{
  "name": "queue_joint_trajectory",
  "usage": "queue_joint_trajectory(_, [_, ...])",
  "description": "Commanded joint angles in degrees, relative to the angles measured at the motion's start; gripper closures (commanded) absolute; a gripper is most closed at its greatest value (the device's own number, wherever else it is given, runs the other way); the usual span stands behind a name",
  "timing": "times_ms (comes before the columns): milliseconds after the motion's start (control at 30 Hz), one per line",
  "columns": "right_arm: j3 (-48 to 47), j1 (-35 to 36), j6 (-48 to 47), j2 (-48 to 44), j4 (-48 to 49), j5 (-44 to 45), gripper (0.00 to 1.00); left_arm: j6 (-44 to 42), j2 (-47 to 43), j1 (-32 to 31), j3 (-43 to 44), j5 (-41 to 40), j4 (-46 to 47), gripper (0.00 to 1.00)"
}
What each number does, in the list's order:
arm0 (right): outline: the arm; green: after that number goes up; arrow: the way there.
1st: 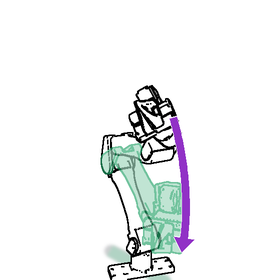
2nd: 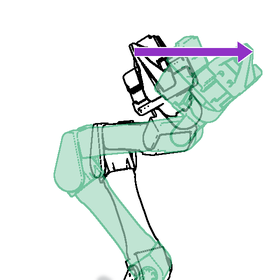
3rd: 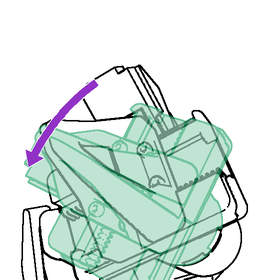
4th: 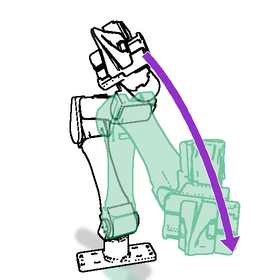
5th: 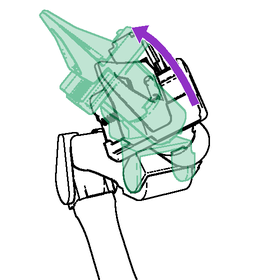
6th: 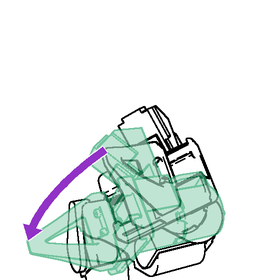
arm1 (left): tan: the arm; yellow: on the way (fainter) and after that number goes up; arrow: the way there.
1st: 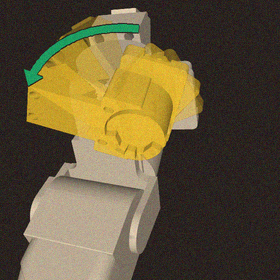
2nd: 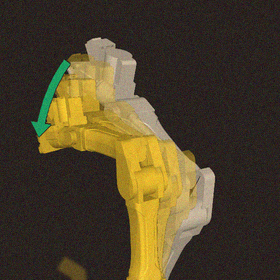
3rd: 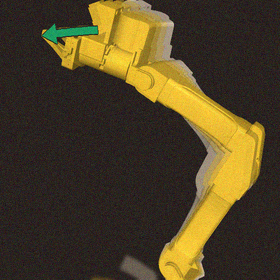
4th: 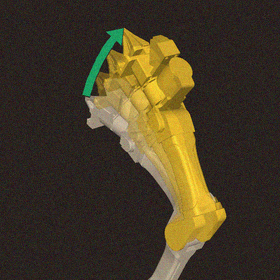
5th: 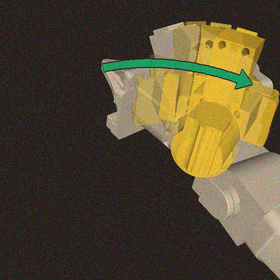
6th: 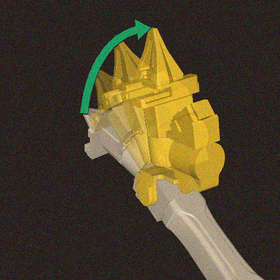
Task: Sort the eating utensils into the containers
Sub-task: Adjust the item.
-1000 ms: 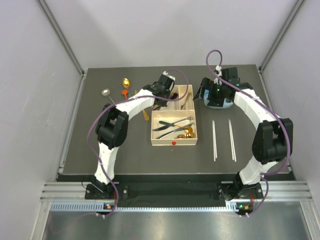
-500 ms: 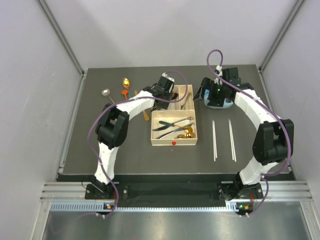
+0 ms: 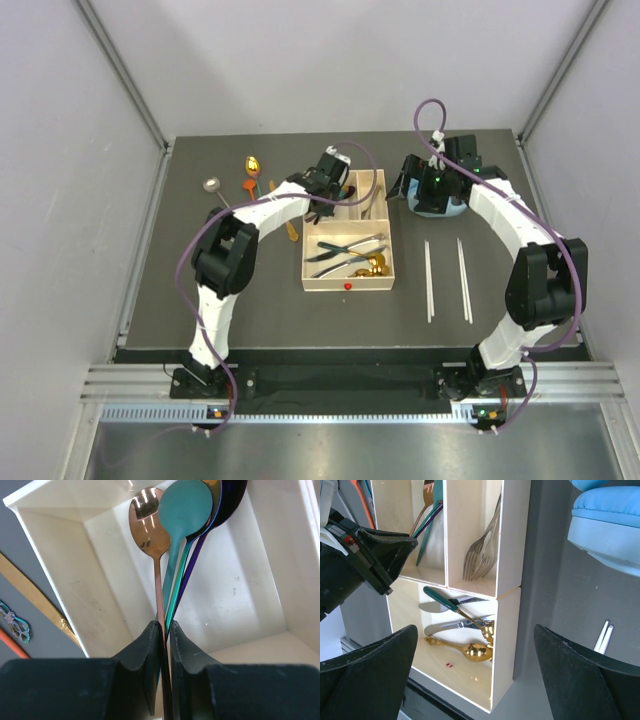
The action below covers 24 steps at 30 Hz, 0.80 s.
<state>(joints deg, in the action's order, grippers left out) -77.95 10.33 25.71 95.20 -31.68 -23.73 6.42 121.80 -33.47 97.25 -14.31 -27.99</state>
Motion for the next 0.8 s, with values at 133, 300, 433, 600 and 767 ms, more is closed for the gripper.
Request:
queue_joint_trajectory(133, [0.78,-0.31,0.56,-2.21,2.94,-0.88,0.00,-1.05,-4.72,0.25,0.75,4.81,4.51,0.91])
queue_joint_trajectory(300, [0.96,-0.31,1.18,-1.95,3.47,-1.41,0.00,-3.34,-7.36,0.34,0.39,5.34,5.84,0.91])
queue_joint_trajectory(433, [0.87,-0.31,1.27,-1.86,3.64,-1.50,0.00,-3.60,-7.19,0.34,0.31,7.18,5.93,0.92])
queue_joint_trajectory(600, [0.70,-0.48,1.09,-1.77,3.47,-1.50,0.00,-3.78,-6.31,0.34,0.04,8.68,6.10,0.92])
queue_joint_trajectory(767, [0.70,-0.66,0.92,-1.86,3.12,-1.59,0.00,-4.83,-4.12,0.43,-1.09,6.75,7.42,0.92])
